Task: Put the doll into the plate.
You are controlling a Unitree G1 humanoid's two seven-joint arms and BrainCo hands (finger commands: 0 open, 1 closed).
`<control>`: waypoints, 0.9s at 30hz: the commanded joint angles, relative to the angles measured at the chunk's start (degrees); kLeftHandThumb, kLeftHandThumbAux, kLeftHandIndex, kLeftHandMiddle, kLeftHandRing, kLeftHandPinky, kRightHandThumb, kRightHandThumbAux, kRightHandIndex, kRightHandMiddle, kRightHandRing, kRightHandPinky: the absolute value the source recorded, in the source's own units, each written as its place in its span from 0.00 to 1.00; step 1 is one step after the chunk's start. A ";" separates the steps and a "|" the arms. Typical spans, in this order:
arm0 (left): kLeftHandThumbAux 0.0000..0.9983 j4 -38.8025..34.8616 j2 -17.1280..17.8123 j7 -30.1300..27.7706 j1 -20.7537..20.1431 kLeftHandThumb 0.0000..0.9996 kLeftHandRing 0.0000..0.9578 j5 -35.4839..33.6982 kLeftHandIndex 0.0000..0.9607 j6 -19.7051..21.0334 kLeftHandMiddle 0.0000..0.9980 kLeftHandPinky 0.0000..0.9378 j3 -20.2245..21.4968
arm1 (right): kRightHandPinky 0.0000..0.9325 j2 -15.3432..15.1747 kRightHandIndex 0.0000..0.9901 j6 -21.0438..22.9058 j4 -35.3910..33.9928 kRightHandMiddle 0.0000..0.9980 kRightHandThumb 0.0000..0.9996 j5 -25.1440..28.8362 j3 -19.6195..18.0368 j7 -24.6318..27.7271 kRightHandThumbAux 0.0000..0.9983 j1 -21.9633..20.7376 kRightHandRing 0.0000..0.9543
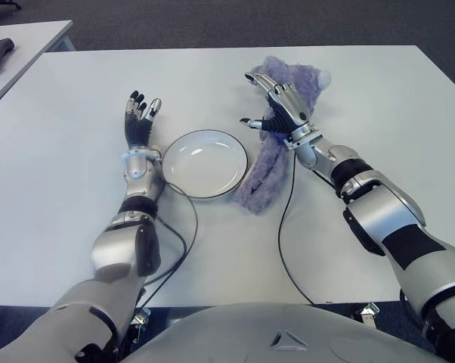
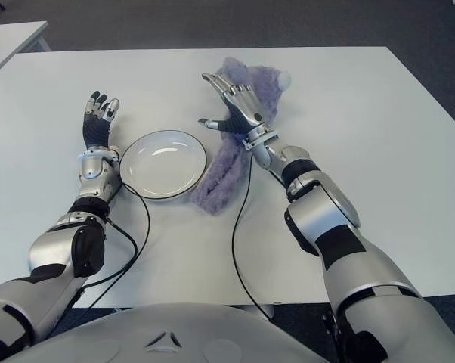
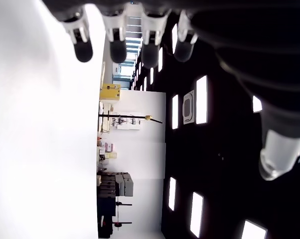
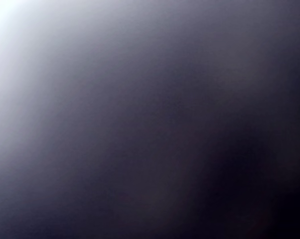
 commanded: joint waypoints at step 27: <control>0.56 8.84 -7.15 -1.02 17.04 0.00 0.04 -3.59 0.03 0.24 0.09 0.00 2.45 | 0.04 -7.01 0.02 -2.45 -1.99 0.00 0.21 -3.87 4.49 6.50 0.42 -0.49 0.00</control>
